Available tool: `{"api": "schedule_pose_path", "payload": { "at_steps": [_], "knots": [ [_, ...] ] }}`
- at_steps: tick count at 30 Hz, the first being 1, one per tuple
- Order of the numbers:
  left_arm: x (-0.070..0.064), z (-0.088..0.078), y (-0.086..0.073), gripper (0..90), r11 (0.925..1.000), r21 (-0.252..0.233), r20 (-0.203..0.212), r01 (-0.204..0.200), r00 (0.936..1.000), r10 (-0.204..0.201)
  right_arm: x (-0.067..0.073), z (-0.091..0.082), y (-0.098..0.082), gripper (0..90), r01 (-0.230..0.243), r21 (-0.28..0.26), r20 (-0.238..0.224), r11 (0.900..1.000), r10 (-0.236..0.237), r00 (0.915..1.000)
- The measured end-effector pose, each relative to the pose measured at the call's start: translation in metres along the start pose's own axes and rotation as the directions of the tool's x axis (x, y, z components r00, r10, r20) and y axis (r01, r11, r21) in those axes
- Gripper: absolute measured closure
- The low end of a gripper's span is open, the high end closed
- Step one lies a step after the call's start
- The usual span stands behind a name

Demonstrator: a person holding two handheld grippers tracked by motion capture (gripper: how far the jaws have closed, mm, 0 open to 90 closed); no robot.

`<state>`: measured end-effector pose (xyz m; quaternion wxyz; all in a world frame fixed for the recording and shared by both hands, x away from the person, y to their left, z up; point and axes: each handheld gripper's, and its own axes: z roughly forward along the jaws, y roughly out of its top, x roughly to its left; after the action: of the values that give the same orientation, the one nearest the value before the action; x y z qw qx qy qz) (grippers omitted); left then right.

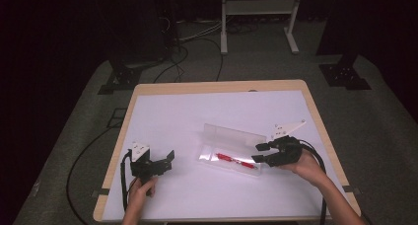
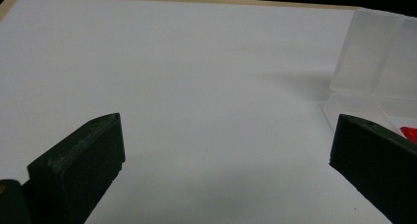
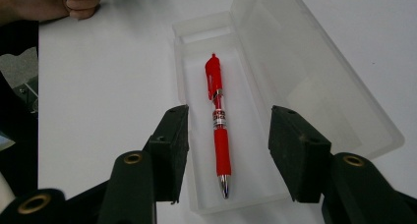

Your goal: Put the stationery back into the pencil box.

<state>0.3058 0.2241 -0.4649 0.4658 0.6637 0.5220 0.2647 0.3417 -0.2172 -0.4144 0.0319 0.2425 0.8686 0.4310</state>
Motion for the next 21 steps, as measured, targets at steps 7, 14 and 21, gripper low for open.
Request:
{"api": "schedule_pose_path", "payload": {
  "at_steps": [7,14,21],
  "knots": [
    [0.000,0.000,0.000,0.0,1.0000,0.000,0.000,-0.001,1.0000,0.001,0.000,-0.007,-0.006,48.0,-0.008,-0.001,0.005,1.000,0.008,1.0000],
    [0.000,0.000,0.000,0.0,1.0000,0.000,-0.001,0.001,1.0000,-0.001,-0.001,-0.015,-0.013,47.4,-0.016,-0.009,0.018,1.000,0.016,0.9997],
    [0.000,0.000,0.000,0.0,1.0000,0.000,-0.001,0.000,1.0000,0.000,-0.004,-0.022,-0.021,47.4,-0.029,-0.011,0.030,1.000,0.029,0.9991]
  ]
}}
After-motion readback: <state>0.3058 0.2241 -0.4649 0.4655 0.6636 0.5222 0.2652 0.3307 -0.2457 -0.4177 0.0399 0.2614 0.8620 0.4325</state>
